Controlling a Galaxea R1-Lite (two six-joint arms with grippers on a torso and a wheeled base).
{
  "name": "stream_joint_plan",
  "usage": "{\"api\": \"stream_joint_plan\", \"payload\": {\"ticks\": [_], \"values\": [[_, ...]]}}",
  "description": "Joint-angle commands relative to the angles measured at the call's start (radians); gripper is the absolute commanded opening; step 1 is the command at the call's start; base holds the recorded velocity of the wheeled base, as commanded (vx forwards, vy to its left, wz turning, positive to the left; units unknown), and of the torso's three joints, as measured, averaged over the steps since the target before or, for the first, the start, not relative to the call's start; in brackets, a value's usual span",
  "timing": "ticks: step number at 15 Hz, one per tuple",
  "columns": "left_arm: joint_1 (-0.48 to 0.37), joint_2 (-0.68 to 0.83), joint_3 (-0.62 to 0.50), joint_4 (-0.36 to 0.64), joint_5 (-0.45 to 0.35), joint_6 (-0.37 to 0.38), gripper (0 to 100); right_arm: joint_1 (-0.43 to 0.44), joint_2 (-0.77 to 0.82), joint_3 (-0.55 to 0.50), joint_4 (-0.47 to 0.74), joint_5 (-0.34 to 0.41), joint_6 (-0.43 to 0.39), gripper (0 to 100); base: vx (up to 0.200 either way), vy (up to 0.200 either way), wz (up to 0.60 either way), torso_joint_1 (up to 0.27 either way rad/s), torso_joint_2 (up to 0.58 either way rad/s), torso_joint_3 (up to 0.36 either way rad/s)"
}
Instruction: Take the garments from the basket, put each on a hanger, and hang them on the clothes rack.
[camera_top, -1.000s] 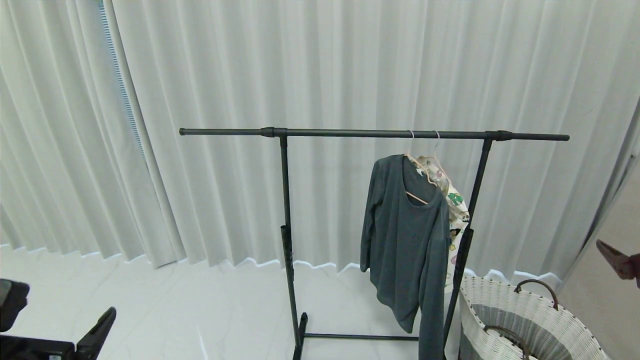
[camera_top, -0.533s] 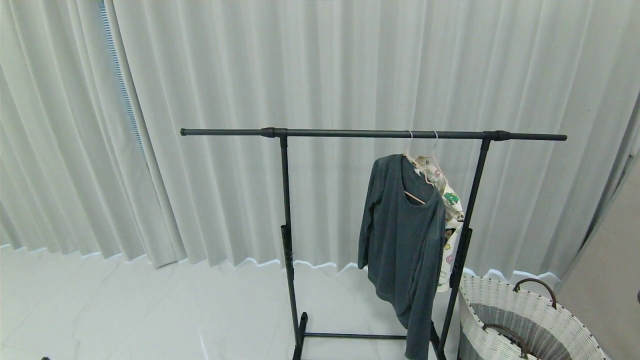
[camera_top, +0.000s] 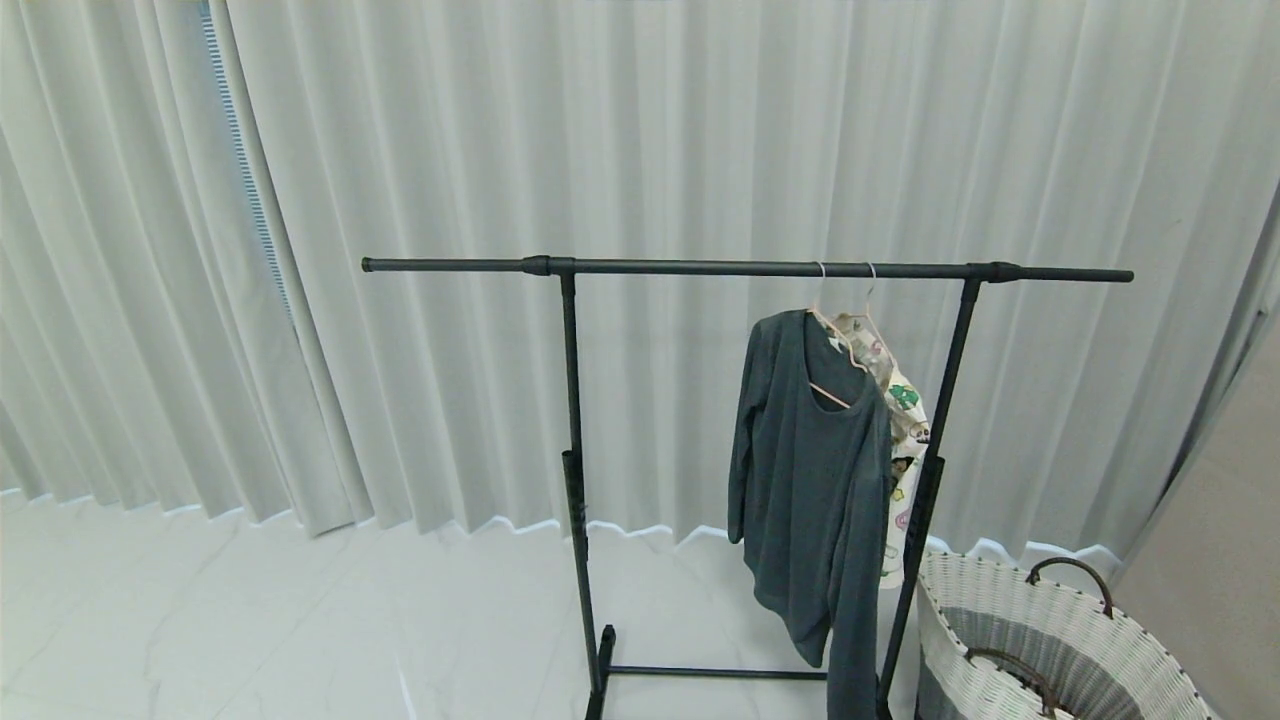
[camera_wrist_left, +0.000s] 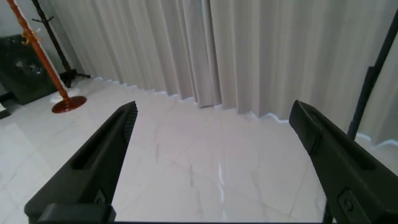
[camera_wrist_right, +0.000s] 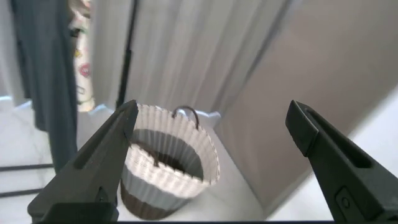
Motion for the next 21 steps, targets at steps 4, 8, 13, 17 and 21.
{"api": "stream_joint_plan", "payload": {"ticks": [4,8,13,17,21], "values": [[-0.031,-0.048,0.0,0.0,-0.08,-0.014,100,0.0,-0.076,0.005,0.02,-0.021,0.053,100,0.0,0.0,0.0,0.0,0.0,0.0],[-0.042,-0.082,0.0,0.02,-0.457,-0.223,100,0.0,-0.078,0.005,0.026,0.296,0.093,100,0.0,0.0,0.0,0.0,0.0,0.0],[-0.039,-0.082,0.0,0.066,-0.431,-0.184,100,0.002,-0.076,-0.022,0.147,0.463,0.13,100,0.0,0.0,0.0,0.0,0.0,0.0],[-0.039,-0.082,0.0,0.066,-0.434,-0.184,0,0.002,-0.076,-0.022,0.148,0.334,0.111,100,0.0,0.0,0.0,0.0,0.0,0.0],[-0.039,-0.082,0.0,0.068,-0.434,-0.186,0,0.002,-0.078,-0.024,0.148,0.333,0.117,100,0.0,0.0,0.0,0.0,0.0,0.0]]}}
